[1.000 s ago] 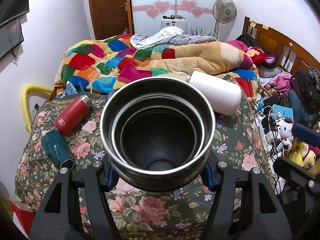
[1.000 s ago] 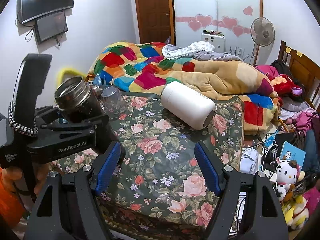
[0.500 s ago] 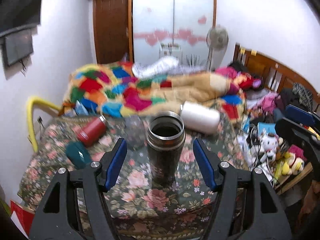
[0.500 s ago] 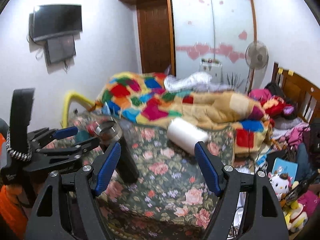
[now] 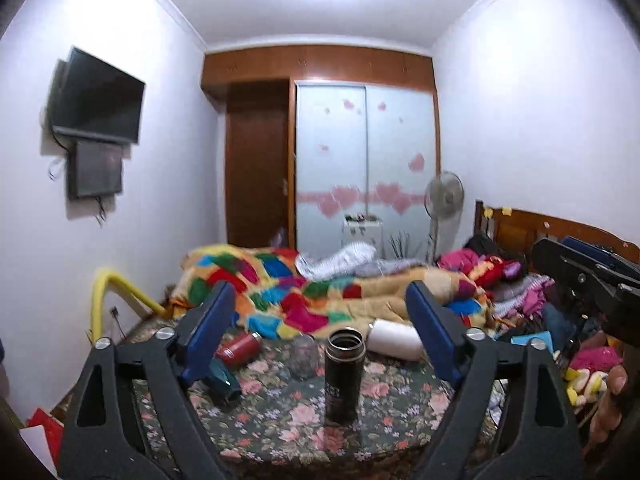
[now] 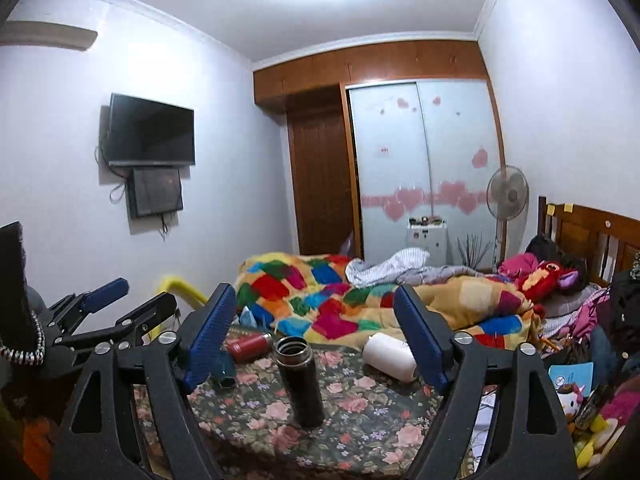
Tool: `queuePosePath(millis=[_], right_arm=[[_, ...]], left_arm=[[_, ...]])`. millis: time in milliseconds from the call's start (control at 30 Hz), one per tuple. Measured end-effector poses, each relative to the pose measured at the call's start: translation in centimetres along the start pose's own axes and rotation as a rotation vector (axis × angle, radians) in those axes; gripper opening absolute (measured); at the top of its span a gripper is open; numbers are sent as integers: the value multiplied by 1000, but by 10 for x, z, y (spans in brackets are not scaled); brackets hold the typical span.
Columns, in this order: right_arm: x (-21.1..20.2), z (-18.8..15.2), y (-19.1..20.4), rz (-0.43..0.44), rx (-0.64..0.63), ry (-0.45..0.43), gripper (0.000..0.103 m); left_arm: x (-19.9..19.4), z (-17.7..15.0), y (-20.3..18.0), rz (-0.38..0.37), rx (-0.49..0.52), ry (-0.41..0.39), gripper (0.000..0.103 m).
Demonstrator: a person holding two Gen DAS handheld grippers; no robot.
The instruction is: Flip cup upright
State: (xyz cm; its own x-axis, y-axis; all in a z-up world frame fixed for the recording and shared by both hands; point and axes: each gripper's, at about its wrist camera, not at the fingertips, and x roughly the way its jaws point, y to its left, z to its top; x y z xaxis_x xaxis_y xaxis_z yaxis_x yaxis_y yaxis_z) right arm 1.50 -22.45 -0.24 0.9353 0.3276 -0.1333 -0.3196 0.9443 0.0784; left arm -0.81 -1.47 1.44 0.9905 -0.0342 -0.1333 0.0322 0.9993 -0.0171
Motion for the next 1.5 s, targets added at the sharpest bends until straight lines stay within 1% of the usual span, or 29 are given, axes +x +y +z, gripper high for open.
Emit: queuePosePath(millis=[133, 167, 233, 267, 700, 1100, 1500], right_arm=[[-7, -5, 7, -17, -11, -19, 92], [-8, -5, 8, -23, -15, -19, 96], [-10, -7, 9, -40, -24, -21, 102], [-10, -8, 9, -50, -25, -25, 103], [-18, -16, 6, -54, -23, -2, 103], [-20, -19, 6, -47, -28, 7, 103], [-19, -19, 7, -45, -29, 13, 103]], left_arm=[[-17, -3, -1, 30, 4, -35, 101], [-19, -5, -1, 31, 1, -35, 103], [-19, -7, 2, 30, -9, -26, 103], [-18, -8, 3, 31, -13, -22, 103], [-25, -16, 3, 33, -40, -3, 103], [-18, -19, 8, 38, -55, 15, 103], [-18, -19, 6, 38, -56, 16, 103]])
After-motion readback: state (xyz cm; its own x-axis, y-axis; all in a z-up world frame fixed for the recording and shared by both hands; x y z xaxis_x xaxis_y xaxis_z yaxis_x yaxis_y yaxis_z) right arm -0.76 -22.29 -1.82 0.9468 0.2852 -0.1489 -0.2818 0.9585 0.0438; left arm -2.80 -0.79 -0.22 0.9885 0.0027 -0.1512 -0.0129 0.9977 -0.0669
